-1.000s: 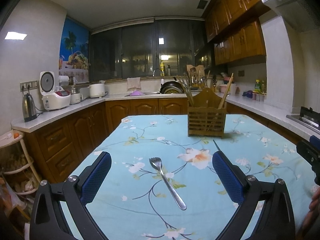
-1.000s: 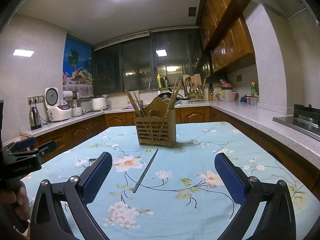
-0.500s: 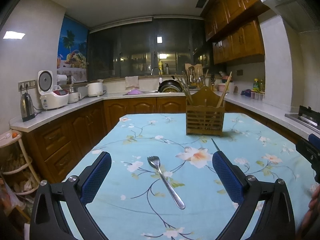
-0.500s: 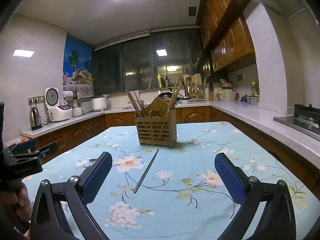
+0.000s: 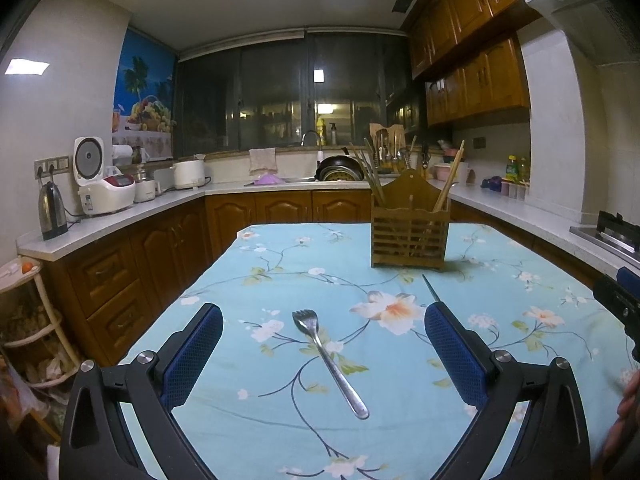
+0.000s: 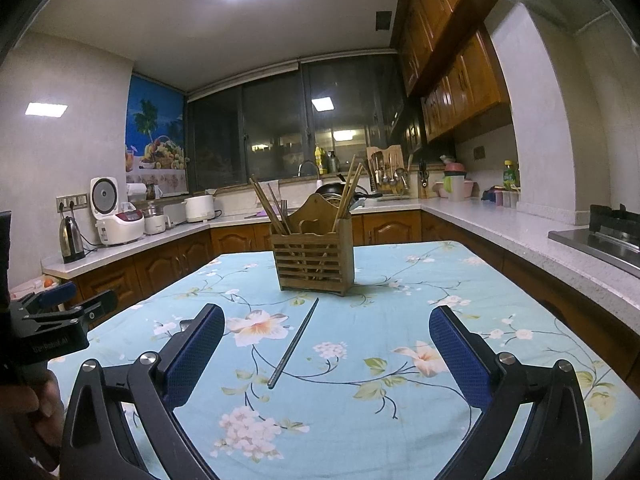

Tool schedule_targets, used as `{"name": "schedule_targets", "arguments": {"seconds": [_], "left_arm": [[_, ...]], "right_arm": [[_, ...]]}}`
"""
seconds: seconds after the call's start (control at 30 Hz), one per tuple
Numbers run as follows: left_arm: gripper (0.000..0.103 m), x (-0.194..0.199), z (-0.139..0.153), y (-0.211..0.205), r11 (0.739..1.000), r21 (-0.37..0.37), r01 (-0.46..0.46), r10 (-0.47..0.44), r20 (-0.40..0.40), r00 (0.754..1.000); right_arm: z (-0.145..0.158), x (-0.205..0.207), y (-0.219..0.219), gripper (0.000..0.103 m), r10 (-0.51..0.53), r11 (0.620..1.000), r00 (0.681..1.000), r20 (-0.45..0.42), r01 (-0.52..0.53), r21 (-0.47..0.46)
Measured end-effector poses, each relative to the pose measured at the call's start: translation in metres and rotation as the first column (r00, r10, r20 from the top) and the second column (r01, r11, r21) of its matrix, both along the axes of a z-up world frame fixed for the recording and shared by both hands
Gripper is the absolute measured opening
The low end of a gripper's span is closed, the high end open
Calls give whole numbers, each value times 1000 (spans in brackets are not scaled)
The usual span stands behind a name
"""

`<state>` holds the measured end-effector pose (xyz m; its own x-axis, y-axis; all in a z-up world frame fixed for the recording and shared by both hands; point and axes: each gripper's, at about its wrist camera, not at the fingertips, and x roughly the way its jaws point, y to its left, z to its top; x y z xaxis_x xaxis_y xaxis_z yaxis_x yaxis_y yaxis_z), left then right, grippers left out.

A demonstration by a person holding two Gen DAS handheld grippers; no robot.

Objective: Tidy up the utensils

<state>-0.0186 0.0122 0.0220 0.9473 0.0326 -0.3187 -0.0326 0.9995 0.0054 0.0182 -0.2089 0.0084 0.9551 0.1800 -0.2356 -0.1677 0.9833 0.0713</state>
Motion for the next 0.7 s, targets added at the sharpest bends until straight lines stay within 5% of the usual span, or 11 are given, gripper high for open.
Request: {"name": "schedule_targets", "arguments": {"seconds": [0.7], "left_arm": [[102,12,3,-12,1000,-19,20,-21,-26,999]], "right_arm": [[6,-14,16,103,6,1000,1000,-24,-6,9]]}}
